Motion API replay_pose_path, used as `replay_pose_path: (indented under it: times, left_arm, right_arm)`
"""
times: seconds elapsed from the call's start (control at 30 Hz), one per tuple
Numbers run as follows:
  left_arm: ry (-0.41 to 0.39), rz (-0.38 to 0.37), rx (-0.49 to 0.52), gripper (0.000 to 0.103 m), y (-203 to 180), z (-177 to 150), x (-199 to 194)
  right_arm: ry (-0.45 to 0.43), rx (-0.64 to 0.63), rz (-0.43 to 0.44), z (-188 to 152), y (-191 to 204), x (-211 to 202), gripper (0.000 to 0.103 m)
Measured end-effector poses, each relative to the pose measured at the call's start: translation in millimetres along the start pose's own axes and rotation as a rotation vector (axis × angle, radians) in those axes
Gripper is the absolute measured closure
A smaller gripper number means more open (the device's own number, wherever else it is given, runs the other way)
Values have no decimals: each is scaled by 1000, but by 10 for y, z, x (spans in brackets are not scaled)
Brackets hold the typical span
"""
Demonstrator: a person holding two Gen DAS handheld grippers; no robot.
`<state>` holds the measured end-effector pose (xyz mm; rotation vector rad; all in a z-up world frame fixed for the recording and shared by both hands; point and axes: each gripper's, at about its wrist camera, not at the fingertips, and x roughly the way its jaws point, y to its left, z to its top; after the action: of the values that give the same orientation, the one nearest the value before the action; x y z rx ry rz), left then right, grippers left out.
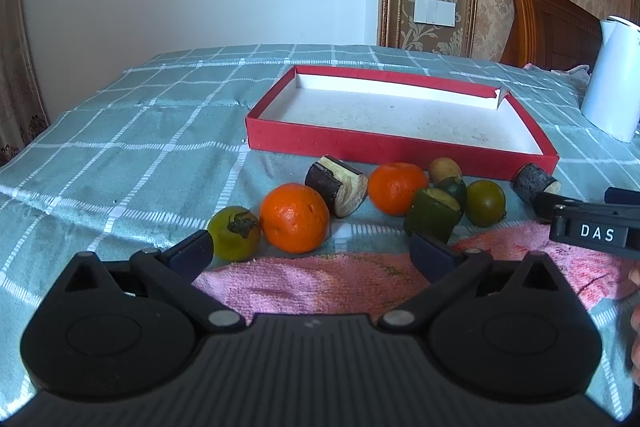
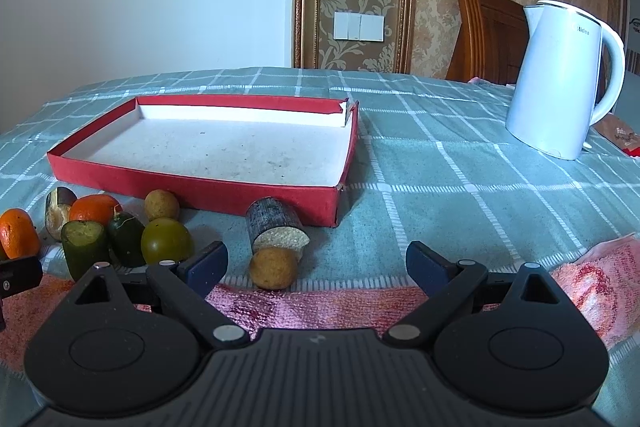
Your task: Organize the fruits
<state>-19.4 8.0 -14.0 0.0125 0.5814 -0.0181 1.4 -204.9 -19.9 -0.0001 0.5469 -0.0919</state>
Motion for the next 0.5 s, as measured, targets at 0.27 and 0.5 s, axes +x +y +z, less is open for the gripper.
replay_pose_path:
  times: [0.27, 0.5]
  left_arm:
    - [1, 0, 1, 0, -4, -2, 5]
    - [2, 0, 1, 0, -2, -2, 3]
  right_arm:
    - [3, 2, -3, -1, 1, 8, 6]
    - [15, 6, 2, -11, -5, 33, 6]
